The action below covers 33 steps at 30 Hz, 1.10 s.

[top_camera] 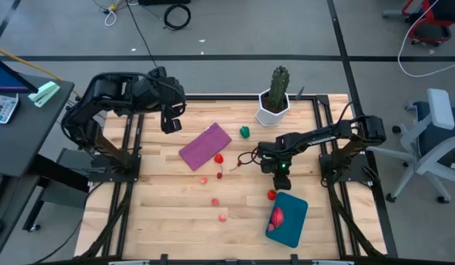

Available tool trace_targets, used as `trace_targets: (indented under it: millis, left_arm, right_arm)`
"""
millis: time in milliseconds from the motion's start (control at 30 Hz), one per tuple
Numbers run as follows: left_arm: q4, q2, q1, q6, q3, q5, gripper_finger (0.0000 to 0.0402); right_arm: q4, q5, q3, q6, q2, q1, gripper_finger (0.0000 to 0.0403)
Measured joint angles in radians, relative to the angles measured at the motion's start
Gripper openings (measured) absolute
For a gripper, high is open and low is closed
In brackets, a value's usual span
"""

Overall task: Pick and placing Produce into tupperware
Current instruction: Put the strawberry into the blue bin

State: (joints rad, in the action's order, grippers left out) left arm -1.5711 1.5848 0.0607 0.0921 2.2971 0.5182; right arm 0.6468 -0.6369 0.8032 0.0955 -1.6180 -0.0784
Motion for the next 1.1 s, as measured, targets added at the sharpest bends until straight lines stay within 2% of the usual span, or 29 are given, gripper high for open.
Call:
trace_targets:
  millis: [300,533,800,933,1100]
  left_arm:
    - [0.0,0.0,0.0,0.0,0.0,0.0,0.0172]
    - [0.0,0.0,0.0,0.0,0.0,0.0,0.0172]
    - [0.0,0.0,0.0,-0.001,0.0,0.0,0.0172]
    - [0.0,0.0,0.0,-0.002,0.0,0.0,0.0172]
    - [0.0,0.0,0.0,-0.002,0.0,0.0,0.0172]
  right_arm:
    - [0.0,0.0,0.0,-0.047,0.0,0.003,0.0009]
    - [0.019,0.0,0.014,-0.046,0.006,0.003,0.0005]
    - [0.101,0.001,0.187,0.016,0.125,0.036,0.0003]
    - [0.125,0.096,0.257,0.145,0.207,0.13,0.0002]
    - [0.198,0.225,0.254,0.371,0.257,0.335,0.0002]
